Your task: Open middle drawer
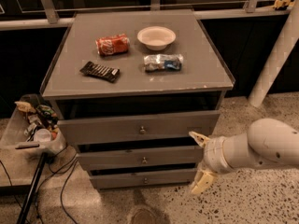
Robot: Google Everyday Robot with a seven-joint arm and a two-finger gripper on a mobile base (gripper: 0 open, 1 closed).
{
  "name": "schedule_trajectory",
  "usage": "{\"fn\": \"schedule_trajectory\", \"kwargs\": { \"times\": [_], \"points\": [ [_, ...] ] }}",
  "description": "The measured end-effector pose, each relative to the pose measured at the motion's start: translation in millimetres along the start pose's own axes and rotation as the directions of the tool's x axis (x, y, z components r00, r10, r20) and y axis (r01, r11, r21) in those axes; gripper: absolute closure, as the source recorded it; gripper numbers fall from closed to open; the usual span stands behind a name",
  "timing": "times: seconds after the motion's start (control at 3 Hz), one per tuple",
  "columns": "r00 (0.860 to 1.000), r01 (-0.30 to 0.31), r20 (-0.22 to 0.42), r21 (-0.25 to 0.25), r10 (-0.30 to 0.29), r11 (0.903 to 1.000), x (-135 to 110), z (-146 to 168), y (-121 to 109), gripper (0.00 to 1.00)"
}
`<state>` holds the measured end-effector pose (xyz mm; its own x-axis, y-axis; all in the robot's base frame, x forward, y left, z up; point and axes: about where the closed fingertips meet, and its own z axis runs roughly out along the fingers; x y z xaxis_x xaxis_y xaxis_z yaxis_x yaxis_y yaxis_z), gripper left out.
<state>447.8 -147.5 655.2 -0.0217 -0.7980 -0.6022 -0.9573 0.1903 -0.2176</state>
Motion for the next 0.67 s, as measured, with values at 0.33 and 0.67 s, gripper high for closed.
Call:
{"fn": "schedule_trajectory", "kwargs": {
  "times": [0.33, 0.67],
  "points": [
    [1.000, 0.002, -0.004, 0.043, -0.002, 0.9991, 0.1, 0.5, -10.8, 0.00],
    [1.000, 0.002, -0.004, 0.043, -0.002, 0.9991, 0.1, 0.6, -10.8, 0.00]
  ]
}}
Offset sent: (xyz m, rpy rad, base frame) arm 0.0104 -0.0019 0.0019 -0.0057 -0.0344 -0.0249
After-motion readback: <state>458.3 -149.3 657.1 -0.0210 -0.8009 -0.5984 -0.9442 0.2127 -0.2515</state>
